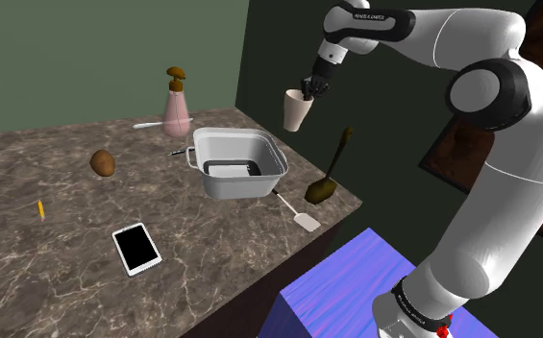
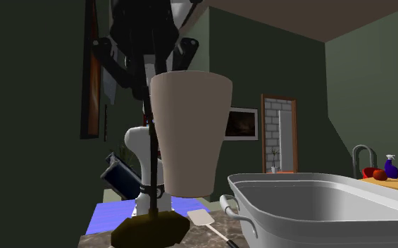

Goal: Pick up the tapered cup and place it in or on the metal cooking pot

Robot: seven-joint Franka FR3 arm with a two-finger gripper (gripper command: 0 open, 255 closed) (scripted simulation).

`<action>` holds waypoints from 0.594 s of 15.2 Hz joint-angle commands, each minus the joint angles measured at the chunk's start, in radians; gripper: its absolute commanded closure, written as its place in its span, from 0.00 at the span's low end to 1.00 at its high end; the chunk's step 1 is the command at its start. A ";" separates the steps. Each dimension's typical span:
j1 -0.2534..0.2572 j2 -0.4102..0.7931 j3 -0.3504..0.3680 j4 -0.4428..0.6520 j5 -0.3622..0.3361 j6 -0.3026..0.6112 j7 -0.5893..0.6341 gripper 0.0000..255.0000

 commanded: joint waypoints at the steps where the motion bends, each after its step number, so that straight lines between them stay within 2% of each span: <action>1: -0.002 0.003 -0.001 0.032 0.000 -0.028 0.002 1.00; 7: -0.007 0.018 -0.002 0.132 0.000 -0.115 0.012 1.00; 9: 0.008 0.004 0.005 0.123 -0.005 -0.116 0.034 1.00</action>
